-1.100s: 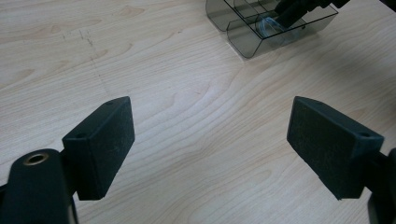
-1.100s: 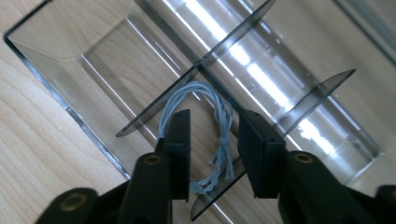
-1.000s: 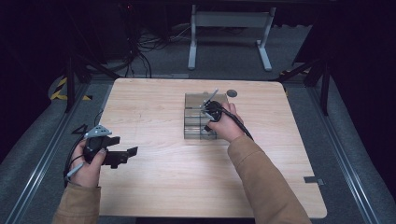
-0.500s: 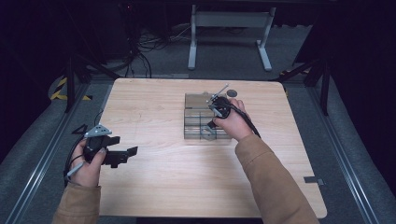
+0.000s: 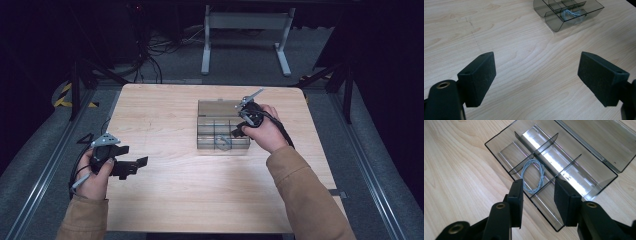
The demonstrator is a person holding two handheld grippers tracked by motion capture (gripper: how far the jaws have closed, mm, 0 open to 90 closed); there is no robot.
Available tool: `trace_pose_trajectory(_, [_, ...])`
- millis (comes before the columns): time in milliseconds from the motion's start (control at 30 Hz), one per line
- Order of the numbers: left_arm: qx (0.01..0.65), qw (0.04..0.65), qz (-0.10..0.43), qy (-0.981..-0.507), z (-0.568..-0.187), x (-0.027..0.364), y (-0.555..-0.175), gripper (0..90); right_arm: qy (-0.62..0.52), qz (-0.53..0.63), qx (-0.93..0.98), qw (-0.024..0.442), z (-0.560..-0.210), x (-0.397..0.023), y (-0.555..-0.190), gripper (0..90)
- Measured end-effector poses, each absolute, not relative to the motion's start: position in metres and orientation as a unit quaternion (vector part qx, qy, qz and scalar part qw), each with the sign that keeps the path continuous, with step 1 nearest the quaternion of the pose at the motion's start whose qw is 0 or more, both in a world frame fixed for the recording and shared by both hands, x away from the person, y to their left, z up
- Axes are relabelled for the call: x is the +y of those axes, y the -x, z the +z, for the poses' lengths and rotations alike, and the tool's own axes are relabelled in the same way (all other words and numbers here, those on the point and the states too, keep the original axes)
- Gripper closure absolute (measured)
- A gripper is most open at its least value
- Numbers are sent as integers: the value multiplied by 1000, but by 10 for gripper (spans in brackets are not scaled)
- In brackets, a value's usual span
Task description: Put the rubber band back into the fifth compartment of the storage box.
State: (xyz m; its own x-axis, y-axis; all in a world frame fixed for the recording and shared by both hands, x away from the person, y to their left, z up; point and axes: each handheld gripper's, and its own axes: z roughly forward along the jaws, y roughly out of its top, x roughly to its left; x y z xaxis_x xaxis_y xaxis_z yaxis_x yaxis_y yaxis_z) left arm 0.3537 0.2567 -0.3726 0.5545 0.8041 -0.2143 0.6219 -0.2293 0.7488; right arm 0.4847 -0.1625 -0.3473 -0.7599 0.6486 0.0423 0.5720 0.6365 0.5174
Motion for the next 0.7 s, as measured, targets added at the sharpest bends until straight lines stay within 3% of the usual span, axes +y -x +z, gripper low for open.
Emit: trace_pose_trajectory(700, [454,417,109,-780,-372,253,-356,159,-308,279,907,65,-338,-202,-434,513])
